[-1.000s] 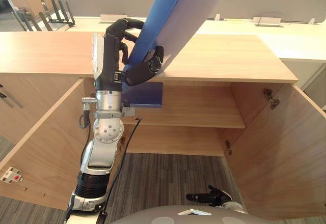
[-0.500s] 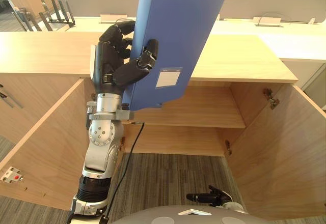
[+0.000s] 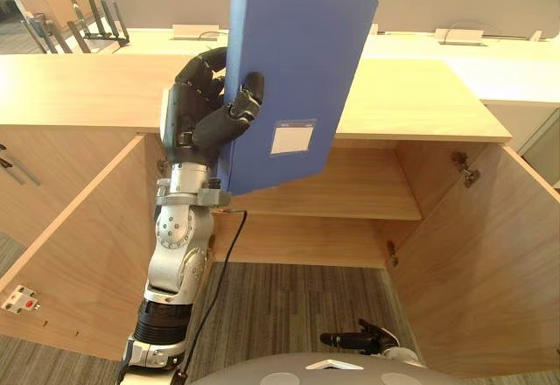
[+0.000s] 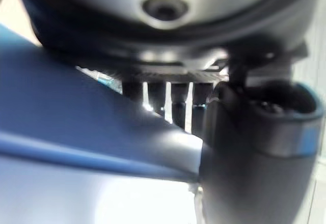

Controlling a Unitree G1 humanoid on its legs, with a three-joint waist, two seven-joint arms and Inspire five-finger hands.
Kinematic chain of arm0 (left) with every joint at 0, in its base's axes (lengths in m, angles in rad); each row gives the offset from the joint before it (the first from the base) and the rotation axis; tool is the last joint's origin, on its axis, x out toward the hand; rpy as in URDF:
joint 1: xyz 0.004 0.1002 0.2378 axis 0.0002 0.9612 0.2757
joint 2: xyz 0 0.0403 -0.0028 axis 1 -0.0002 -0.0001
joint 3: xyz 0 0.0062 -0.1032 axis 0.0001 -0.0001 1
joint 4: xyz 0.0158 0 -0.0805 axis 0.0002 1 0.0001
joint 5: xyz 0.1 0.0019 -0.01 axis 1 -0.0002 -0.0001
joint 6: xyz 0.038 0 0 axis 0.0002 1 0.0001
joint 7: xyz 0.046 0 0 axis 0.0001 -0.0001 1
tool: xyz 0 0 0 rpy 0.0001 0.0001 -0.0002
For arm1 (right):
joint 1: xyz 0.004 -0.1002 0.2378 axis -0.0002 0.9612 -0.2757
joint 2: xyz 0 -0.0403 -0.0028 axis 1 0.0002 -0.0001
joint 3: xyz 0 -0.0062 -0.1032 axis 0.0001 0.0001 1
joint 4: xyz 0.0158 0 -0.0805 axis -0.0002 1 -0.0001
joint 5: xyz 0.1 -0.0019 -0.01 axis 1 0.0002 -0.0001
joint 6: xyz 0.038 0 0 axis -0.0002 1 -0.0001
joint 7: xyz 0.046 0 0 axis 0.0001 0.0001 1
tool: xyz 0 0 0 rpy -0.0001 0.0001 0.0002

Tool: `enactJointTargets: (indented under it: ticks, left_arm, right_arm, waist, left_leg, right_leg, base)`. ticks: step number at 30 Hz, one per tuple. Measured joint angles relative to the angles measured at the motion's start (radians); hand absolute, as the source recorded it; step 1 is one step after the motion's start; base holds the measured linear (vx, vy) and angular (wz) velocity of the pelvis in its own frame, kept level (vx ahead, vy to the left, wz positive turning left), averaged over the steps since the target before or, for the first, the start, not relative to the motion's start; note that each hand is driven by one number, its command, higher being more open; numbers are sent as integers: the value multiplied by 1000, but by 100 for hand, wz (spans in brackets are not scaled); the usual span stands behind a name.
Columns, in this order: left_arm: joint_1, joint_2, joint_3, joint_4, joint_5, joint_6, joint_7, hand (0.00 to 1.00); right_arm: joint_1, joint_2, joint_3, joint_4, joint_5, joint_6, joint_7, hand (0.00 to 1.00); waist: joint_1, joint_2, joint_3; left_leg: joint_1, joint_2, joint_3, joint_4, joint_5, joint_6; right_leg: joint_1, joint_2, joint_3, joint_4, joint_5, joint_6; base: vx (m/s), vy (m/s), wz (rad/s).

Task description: Walk over to the cabinet, pick up the folder, carry it to the office cabinet, place the folder inside the office cabinet, then close the office cabinet door

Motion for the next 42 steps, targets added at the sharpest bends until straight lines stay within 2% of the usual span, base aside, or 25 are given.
enactJointTargets:
  ticks: [5, 14, 19, 25, 31, 33, 38, 42]
  left_arm:
    - [0, 0, -20, 10, -125, 0, -16, 0]
    - [0, 3, -121, 119, -297, 2, -37, 0]
    - [0, 19, -172, 239, -432, 3, -46, 0]
    - [0, 34, -244, 278, -547, 5, -59, 0]
    - [0, 31, -292, 283, -620, 4, -97, 0]
    - [0, 31, -296, 301, -626, 4, -108, 0]
    - [-1, 30, -297, 344, -657, 1, -107, 0]
    - [-18, 16, -297, 345, -657, -2, -102, 0]
  right_arm:
    - [0, -2, 1, 0, 0, 4, -3, 100]
    - [-1, -4, 4, -1, -1, 17, -10, 100]
    - [-5, -10, 40, -2, -1, 22, -11, 100]
    - [-9, -16, 78, -2, -1, 21, -12, 100]
    - [-18, -19, 127, -3, 2, 20, -18, 100]
    - [-23, -20, 161, -15, 19, 19, -24, 100]
    - [-21, -27, 222, -35, 112, 13, -30, 100]
    - [34, -29, 284, -160, 176, 18, -29, 100]
  waist:
    - [0, -1, 0]
    - [-2, -1, -6]
    - [-3, 0, -7]
    - [-3, -1, -6]
    - [-13, -9, -5]
    - [-26, -12, -7]
    - [-30, -19, -6]
    - [-32, -41, -16]
  left_leg:
    - [0, 0, 0, 1, 0, 0]
    - [1, 0, 3, 0, 0, 0]
    - [3, 1, 12, 0, 0, 0]
    - [3, 1, 23, -1, 0, 1]
    - [2, 1, 47, -7, 4, 6]
    - [4, 1, 56, -17, 9, 13]
    - [-2, 1, 92, -21, 11, 16]
    - [-33, 1, 95, -15, 11, 17]
  right_leg:
    - [0, -1, 0, 0, 1, 1]
    - [1, -1, -2, 1, 2, 3]
    - [2, -2, -2, -2, 7, 7]
    - [2, -2, 6, -12, 19, 15]
    - [4, -3, 27, -40, 43, 20]
    - [-1, -2, 37, -40, 47, 21]
    - [-18, 0, 71, -51, 66, 27]
    - [-46, 3, 89, -52, 72, 27]
  base:
    - [0, 0, 0]
    - [0, 0, 0]
    - [0, 0, -1]
    - [0, 2, -5]
    - [-13, 8, -12]
    - [-23, 3, -11]
    - [-24, 7, -22]
    - [-3, -3, -7]
